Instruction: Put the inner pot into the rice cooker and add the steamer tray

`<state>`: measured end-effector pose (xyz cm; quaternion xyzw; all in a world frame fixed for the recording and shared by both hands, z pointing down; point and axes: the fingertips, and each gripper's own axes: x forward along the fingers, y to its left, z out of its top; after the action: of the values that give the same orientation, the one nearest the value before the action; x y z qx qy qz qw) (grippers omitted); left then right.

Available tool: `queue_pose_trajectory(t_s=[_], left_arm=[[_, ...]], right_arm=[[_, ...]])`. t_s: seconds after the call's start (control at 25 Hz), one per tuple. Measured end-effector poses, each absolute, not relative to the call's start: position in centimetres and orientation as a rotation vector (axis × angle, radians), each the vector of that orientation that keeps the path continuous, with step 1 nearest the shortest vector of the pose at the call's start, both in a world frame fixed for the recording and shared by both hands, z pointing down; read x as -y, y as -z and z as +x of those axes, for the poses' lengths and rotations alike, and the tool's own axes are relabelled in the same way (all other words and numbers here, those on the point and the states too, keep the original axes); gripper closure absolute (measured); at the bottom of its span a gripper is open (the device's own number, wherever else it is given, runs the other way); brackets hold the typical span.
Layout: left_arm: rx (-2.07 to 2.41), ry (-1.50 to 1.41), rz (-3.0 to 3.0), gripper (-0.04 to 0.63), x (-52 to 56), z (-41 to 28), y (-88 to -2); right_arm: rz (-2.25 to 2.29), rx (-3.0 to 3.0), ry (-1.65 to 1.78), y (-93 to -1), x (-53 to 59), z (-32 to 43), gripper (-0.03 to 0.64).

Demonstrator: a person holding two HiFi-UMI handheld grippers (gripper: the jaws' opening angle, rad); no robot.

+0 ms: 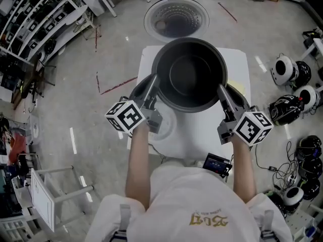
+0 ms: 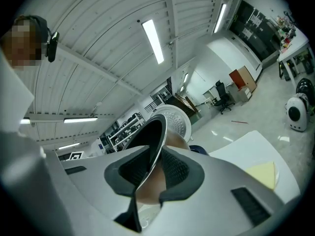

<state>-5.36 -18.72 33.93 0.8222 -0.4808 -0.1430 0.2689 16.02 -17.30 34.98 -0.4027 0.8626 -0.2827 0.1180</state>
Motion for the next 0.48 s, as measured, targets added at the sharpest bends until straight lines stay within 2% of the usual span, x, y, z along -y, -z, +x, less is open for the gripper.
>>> queue_pose_trajectory(t_s=[0.48], left_arm=[[1.272,0.448,2.205,0.521,23.9,-7.0,-33.8]], right_arm=[[-1.166,-2.483,0.9,-35.6,22.0,14.4,0.532]])
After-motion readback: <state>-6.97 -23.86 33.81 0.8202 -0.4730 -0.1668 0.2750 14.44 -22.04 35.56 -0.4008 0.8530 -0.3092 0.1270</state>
